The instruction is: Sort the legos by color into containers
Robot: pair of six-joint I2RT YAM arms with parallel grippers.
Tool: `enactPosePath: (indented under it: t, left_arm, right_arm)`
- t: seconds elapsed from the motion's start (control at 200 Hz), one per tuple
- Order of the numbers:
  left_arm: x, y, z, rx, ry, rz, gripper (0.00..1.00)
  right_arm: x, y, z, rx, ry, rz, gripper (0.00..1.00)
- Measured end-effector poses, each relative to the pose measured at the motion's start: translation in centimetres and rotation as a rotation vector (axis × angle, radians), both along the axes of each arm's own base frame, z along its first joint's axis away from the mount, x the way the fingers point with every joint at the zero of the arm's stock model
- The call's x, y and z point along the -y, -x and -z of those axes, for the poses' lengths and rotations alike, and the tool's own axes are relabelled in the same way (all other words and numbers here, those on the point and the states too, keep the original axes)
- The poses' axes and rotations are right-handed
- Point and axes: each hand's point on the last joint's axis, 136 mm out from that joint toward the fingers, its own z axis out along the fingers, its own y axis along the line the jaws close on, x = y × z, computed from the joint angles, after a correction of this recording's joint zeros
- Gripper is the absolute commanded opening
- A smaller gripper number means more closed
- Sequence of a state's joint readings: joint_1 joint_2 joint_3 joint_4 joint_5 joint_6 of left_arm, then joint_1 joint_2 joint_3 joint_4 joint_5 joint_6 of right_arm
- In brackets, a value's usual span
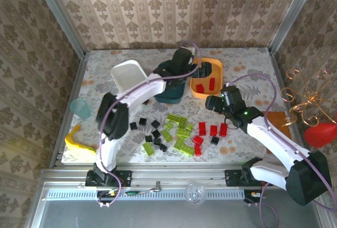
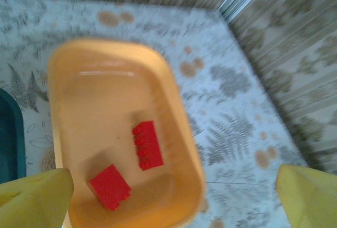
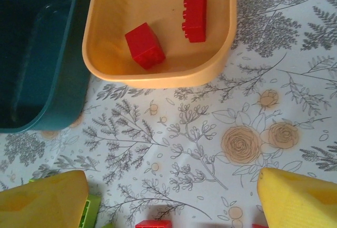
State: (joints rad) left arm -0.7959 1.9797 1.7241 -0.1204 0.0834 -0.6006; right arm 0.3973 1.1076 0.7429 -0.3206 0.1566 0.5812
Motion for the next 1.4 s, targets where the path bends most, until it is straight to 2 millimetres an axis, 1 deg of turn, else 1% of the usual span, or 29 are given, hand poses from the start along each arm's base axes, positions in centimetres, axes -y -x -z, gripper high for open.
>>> enactPosePath:
  t: [0.005, 0.105, 0.145, 0.22, 0.275, 0.38, 0.495, 0.595, 0.645, 0.725, 0.805, 0.875, 0.91, 0.965, 1.06, 1.145, 1.265, 1.4]
  left_arm:
    - [-0.3, 0.3, -0.5, 0.009, 0.012, -0.001, 1.0]
    - [-3.1, 2.9, -4.1, 0.076, 0.104, -0.009, 1.0]
    - [-4.4, 4.0, -5.0, 0.097, 0.14, -0.015, 1.0]
    - [-6.9, 6.3, -5.4, 0.122, 0.186, -0.021, 1.0]
    - [-8.7, 8.1, -4.5, 0.124, 0.196, -0.024, 1.0]
    - [-12.0, 11.2, -1.8, 0.1, 0.167, -0.037, 1.0]
    - [-15.1, 13.9, 0.9, 0.077, 0.113, -0.071, 1.0]
    - [-17.8, 16.1, 2.4, 0.075, 0.077, -0.106, 1.0]
    - [-19.3, 16.8, 2.7, 0.082, 0.067, -0.132, 1.0]
    - [-21.3, 17.6, 2.9, 0.096, 0.057, -0.173, 1.0]
    - [-22.8, 18.2, 3.2, 0.103, 0.047, -0.206, 1.0]
    - [-24.0, 18.6, 3.4, 0.105, 0.037, -0.234, 1.0]
    - [-24.4, 18.7, 3.5, 0.103, 0.034, -0.245, 1.0]
    - [-25.2, 19.0, 3.9, 0.098, 0.027, -0.263, 1.0]
    - [-26.0, 19.4, 4.5, 0.087, 0.013, -0.284, 1.0]
    - [-26.5, 19.5, 5.2, 0.076, 0.001, -0.298, 1.0]
    - [-26.8, 19.7, 6.1, 0.055, -0.015, -0.309, 1.0]
    - [-27.0, 19.8, 6.8, 0.043, -0.027, -0.314, 1.0]
  right_arm:
    - [-0.1, 0.0, 0.0, -0.001, -0.002, -0.003, 0.83]
    - [-1.0, 0.2, 0.3, -0.018, -0.028, -0.044, 0.82]
    - [-1.5, 0.4, 0.6, -0.03, -0.037, -0.067, 0.82]
    - [-2.7, 0.7, 1.5, -0.065, -0.047, -0.123, 0.82]
    - [-4.0, 1.2, 2.5, -0.097, -0.048, -0.176, 0.82]
    - [-6.5, 2.1, 4.3, -0.149, -0.032, -0.275, 0.81]
    - [-9.0, 3.3, 6.3, -0.197, -0.002, -0.376, 0.79]
    - [-11.5, 4.3, 7.9, -0.233, 0.042, -0.472, 0.79]
    - [-12.9, 4.5, 8.3, -0.235, 0.07, -0.523, 0.8]
    - [-15.2, 4.3, 8.2, -0.219, 0.117, -0.588, 0.8]
    - [-17.4, 3.3, 7.7, -0.18, 0.174, -0.629, 0.77]
    - [-18.7, 2.2, 7.5, -0.155, 0.216, -0.639, 0.74]
    - [-18.9, 1.8, 7.6, -0.148, 0.235, -0.633, 0.72]
    - [-18.6, 1.2, 7.9, -0.15, 0.267, -0.613, 0.68]
    - [-17.4, 0.9, 8.6, -0.171, 0.317, -0.567, 0.64]
    - [-16.4, 0.8, 9.0, -0.184, 0.334, -0.526, 0.64]
    - [-14.9, 1.6, 9.6, -0.202, 0.345, -0.49, 0.64]
    - [-13.2, 2.8, 9.9, -0.213, 0.348, -0.467, 0.61]
